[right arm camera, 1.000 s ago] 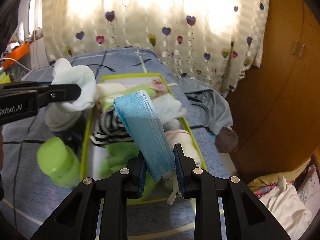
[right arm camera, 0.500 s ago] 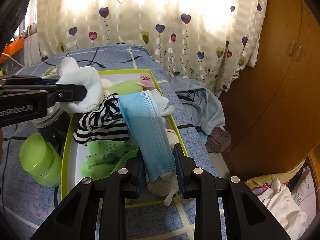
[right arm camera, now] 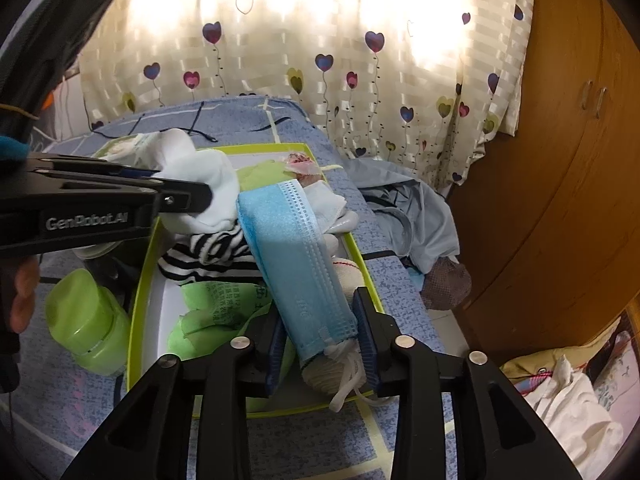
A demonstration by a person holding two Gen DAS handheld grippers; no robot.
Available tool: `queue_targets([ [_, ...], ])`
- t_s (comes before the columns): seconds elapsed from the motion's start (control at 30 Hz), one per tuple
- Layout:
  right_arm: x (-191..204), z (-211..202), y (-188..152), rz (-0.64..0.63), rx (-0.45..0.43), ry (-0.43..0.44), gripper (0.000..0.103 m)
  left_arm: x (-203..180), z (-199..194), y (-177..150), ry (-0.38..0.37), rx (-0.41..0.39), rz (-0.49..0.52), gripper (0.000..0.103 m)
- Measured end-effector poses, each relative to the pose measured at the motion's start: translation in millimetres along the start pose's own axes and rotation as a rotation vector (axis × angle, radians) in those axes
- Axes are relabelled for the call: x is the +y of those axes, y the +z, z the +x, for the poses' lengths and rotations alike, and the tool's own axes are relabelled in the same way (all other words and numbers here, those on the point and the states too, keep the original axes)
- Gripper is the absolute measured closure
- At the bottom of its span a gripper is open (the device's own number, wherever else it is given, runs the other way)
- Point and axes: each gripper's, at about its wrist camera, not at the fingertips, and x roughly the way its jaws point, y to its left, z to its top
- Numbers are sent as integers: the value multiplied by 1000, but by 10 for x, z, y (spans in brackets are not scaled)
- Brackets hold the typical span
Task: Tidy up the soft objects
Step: 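Open both grippers to release the mask and cloth into the box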
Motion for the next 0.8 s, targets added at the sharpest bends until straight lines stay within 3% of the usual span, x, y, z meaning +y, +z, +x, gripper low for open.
queue_targets([
  [0.53, -2, -100, -31, 58, -12, 119, 30, 34, 18, -10, -21, 13, -40, 69],
  [0.8, 7, -140, -76, 100, -5, 165, 30, -6, -25, -41, -44, 15, -39, 64],
])
